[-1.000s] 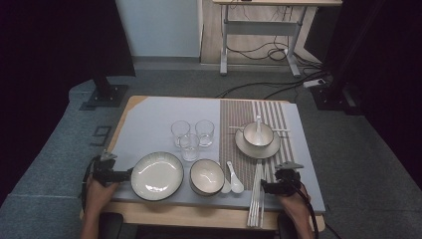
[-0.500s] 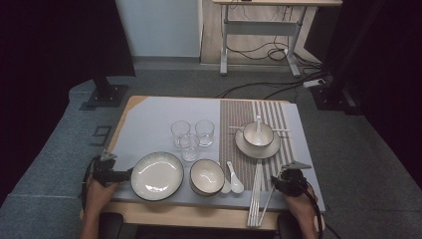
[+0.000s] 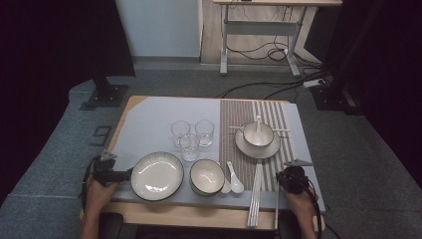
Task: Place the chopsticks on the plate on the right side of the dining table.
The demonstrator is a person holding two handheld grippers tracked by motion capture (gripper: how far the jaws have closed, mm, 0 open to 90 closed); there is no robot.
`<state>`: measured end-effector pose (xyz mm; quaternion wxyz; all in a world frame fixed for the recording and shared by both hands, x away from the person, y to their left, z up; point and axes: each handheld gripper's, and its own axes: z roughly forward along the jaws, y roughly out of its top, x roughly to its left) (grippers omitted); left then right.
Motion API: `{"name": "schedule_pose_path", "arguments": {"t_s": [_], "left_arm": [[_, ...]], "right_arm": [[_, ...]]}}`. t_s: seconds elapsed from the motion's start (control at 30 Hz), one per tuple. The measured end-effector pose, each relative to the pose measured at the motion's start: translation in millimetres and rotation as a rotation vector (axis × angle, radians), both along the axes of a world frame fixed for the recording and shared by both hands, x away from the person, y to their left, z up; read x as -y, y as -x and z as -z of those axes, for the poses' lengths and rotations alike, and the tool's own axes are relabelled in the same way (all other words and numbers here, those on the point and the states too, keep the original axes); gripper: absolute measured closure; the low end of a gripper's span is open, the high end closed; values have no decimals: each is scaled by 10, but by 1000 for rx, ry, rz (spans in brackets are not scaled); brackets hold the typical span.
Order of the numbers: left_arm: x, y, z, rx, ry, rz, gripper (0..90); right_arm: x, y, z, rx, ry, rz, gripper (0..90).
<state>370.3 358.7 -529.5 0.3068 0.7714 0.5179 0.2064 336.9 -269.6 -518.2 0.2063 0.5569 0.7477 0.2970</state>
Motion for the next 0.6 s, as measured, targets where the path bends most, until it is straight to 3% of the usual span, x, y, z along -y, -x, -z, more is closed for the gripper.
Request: {"name": "schedule_pose_path", "arguments": {"t_s": [0.2,0.6], "left_arm": [[0,-1,0,0,0,0,27],[-1,-1,0,-1,1,0,27]], "right_arm": [[80,-126,-4,3,16,52,802],[254,-443,-8,3,41,72,829]]}}
